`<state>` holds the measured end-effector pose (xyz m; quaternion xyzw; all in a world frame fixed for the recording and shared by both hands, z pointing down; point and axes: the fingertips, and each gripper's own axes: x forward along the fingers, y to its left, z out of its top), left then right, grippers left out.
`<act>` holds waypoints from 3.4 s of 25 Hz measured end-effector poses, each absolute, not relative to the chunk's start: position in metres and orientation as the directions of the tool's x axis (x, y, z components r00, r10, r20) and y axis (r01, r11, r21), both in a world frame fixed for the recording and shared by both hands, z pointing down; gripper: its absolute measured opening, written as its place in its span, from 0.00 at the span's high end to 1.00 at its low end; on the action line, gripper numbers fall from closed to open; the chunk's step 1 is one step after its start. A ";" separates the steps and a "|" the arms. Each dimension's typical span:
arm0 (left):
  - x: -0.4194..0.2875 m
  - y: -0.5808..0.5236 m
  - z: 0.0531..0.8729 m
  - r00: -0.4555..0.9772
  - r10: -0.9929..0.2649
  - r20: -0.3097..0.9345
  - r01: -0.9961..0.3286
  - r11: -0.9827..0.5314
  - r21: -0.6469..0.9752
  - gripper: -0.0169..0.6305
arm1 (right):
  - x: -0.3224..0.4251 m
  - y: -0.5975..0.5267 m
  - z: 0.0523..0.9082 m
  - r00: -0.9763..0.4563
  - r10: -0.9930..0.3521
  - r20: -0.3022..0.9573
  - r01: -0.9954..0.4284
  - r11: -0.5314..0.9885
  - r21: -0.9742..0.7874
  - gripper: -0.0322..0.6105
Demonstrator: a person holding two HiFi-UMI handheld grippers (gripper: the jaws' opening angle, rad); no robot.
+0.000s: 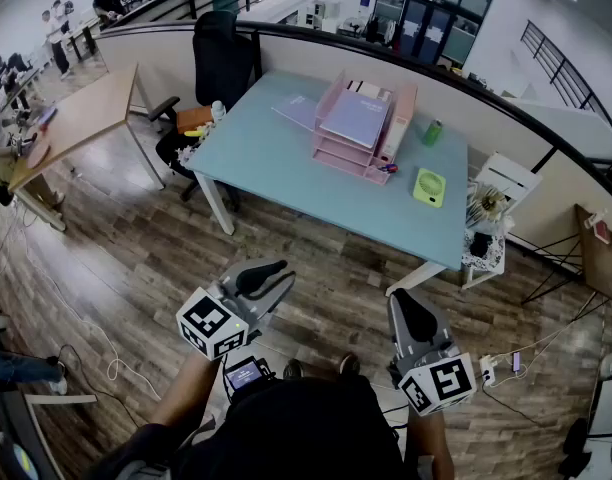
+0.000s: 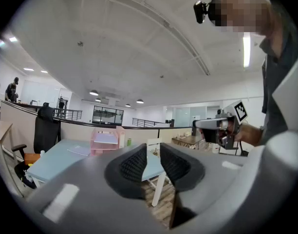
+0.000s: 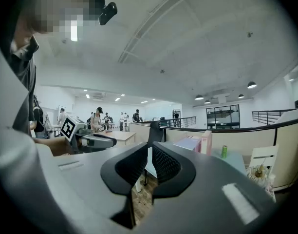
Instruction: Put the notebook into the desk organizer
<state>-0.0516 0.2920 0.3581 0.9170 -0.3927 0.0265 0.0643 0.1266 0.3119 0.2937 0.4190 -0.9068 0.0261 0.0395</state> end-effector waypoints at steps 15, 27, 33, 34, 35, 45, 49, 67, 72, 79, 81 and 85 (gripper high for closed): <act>-0.071 0.274 0.365 0.693 -0.716 0.082 -0.721 -0.683 0.117 0.75 | 0.107 0.292 0.294 -0.643 -0.762 0.082 -0.766 0.642 -0.038 0.88; -0.069 0.241 0.368 0.642 -0.764 0.061 -0.763 -0.628 0.155 0.75 | 0.097 0.240 0.289 -0.706 -0.700 0.107 -0.705 0.709 -0.018 0.82; -0.065 0.212 0.362 0.577 -0.814 0.071 -0.813 -0.564 0.143 0.75 | 0.100 0.195 0.284 -0.759 -0.644 0.096 -0.648 0.762 -0.008 0.82; -0.063 0.208 0.362 0.563 -0.823 0.073 -0.823 -0.550 0.143 0.75 | 0.102 0.187 0.285 -0.768 -0.633 0.097 -0.636 0.771 -0.009 0.82; -0.061 0.204 0.361 0.550 -0.831 0.078 -0.831 -0.537 0.142 0.75 | 0.104 0.179 0.285 -0.777 -0.622 0.096 -0.626 0.780 -0.012 0.82; -0.041 0.161 0.350 0.422 -0.898 0.123 -0.906 -0.413 0.094 0.75 | 0.124 0.105 0.286 -0.857 -0.509 0.073 -0.513 0.857 -0.045 0.82; -0.029 0.145 0.348 0.383 -0.914 0.134 -0.923 -0.377 0.073 0.75 | 0.139 0.081 0.284 -0.874 -0.482 0.057 -0.485 0.873 -0.048 0.82; -0.018 0.068 0.358 0.424 -0.896 0.131 -0.905 -0.416 0.083 0.75 | 0.150 0.012 0.297 -0.852 -0.518 0.073 -0.521 0.852 -0.042 0.82; -0.037 0.026 0.360 0.503 -0.854 0.134 -0.864 -0.494 0.099 0.75 | 0.139 -0.012 0.298 -0.793 -0.606 0.067 -0.609 0.792 -0.043 0.82; -0.071 -0.036 0.362 0.600 -0.790 0.128 -0.800 -0.591 0.106 0.75 | 0.105 -0.041 0.298 -0.713 -0.696 0.080 -0.700 0.713 -0.039 0.82; -0.078 -0.051 0.363 0.626 -0.770 0.125 -0.780 -0.616 0.110 0.75 | 0.097 -0.049 0.298 -0.692 -0.717 0.084 -0.721 0.692 -0.032 0.82; -0.091 -0.076 0.367 0.664 -0.738 0.120 -0.747 -0.653 0.122 0.75 | 0.084 -0.061 0.298 -0.649 -0.756 0.090 -0.760 0.650 -0.020 0.82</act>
